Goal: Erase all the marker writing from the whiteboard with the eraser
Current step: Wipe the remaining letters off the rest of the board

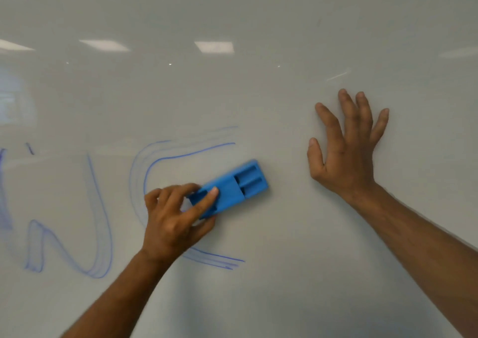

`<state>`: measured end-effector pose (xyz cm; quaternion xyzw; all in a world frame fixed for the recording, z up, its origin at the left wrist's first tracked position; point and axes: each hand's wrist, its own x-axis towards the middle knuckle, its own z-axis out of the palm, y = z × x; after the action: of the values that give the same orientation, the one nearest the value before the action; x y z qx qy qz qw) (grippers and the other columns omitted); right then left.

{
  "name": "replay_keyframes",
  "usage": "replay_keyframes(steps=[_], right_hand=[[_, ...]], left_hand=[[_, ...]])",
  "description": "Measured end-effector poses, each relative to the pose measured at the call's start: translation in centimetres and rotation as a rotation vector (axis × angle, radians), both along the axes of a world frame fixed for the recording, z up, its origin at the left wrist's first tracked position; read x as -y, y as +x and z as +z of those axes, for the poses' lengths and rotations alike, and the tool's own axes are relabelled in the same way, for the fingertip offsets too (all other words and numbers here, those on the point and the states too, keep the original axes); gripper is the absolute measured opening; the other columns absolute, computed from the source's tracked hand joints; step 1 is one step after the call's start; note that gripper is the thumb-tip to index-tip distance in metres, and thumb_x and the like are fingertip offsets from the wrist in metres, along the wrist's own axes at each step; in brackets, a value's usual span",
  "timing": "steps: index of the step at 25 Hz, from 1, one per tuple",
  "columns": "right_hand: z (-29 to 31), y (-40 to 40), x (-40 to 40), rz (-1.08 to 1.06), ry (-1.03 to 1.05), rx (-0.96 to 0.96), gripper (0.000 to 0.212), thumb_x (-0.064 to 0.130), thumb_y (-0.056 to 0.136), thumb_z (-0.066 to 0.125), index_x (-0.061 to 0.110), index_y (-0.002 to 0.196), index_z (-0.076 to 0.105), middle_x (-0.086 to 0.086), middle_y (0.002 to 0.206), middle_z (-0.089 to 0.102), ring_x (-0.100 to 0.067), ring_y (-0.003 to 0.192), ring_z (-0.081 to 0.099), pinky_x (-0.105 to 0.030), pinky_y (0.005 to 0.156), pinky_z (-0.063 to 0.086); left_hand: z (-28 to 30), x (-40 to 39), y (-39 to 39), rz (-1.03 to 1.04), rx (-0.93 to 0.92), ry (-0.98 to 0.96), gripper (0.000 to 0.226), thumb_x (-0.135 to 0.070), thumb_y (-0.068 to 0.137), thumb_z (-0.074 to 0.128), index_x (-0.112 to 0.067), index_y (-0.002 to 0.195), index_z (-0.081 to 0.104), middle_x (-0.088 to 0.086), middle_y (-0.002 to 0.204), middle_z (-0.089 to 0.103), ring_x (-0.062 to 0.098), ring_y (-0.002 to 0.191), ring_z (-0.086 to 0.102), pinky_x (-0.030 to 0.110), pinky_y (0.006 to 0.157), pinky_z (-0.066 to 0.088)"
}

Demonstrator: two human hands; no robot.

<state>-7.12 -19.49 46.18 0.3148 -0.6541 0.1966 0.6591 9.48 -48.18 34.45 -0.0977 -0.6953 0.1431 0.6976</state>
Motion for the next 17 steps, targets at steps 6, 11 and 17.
replay_keyframes(steps=[6,11,17], right_hand=[[-0.2,0.4,1.1,-0.017,-0.055,0.018,0.06,0.029,0.086,0.052,0.015,0.144,0.048,-0.02,0.161,0.032,-0.043,0.151,0.021,-0.075,0.115,0.006],[-0.3,1.0,1.9,-0.016,-0.097,0.054,0.062,0.029,0.086,0.051,0.013,0.146,0.048,-0.02,0.161,0.031,-0.043,0.151,0.021,-0.072,0.117,0.006],[-0.3,1.5,2.2,-0.046,-0.113,0.077,0.063,0.028,0.086,0.051,0.013,0.147,0.046,-0.02,0.161,0.031,-0.041,0.151,0.021,-0.071,0.118,0.008]], left_hand=[[1.4,0.6,-0.4,-0.135,-0.106,0.314,0.048,-0.031,0.081,0.079,-0.023,0.126,0.066,0.011,0.113,0.06,0.024,0.091,0.058,0.035,0.086,0.031],[-1.4,1.2,-1.0,-0.085,0.13,-0.255,0.048,-0.028,0.086,0.075,-0.032,0.131,0.06,0.005,0.117,0.059,0.025,0.09,0.057,0.04,0.08,0.038],[0.3,3.2,-0.6,-0.095,0.061,-0.154,0.043,-0.033,0.091,0.068,-0.033,0.133,0.057,0.003,0.119,0.055,0.025,0.091,0.057,0.04,0.081,0.037]])
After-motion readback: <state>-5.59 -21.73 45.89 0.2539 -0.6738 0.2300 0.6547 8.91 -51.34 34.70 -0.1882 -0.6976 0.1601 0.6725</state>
